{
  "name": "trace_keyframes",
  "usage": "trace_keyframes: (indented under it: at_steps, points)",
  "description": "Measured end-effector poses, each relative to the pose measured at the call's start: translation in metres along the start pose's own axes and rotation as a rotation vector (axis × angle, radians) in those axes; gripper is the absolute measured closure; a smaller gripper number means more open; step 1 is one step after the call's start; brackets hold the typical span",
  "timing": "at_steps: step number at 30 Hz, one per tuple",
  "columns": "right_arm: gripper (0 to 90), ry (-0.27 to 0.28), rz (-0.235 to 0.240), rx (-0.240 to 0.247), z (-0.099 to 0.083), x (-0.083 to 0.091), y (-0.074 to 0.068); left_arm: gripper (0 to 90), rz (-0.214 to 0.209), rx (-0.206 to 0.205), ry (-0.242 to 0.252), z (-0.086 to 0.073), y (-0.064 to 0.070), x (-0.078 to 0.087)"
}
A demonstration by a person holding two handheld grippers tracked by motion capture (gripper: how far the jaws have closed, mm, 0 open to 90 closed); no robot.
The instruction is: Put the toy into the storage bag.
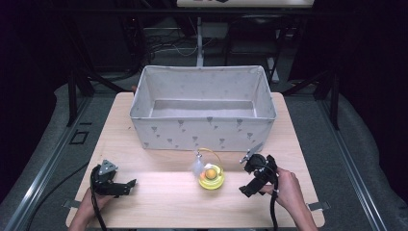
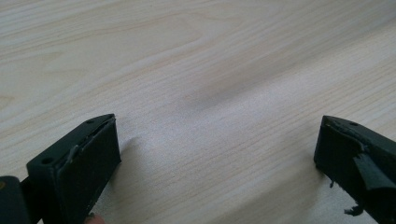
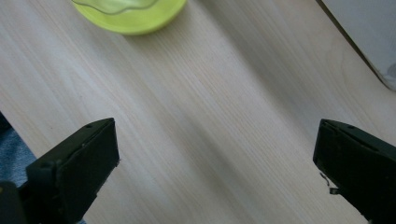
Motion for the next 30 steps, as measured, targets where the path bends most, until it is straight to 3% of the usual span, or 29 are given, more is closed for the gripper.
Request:
trace_keyframes:
  at_steps: [14,21,30]
  points:
    - [0.0,0.043,0.067,0.093,0.047,0.011,-0.016,0.2,0.000,0.000,0.000,0.000,0.000,0.000]
    - [4.8,0.060,0.057,0.133,0.068,0.018,-0.018,0.2,0.000,0.001,0.000,0.000,0.000,0.000]
    - [19.6,0.084,0.018,0.189,0.094,0.030,-0.021,0.2,0.000,0.000,0.000,0.000,0.000,0.000]
Point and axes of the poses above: each handheld gripper's, and its own axes: x roughly backward along the jaws, z roughly out of its top, y roughly to its right, the point moved 8 cm from there along -x, roughly forward along the jaws, and after that the axes turned 4 degrees about x, right-handed, at the moved point
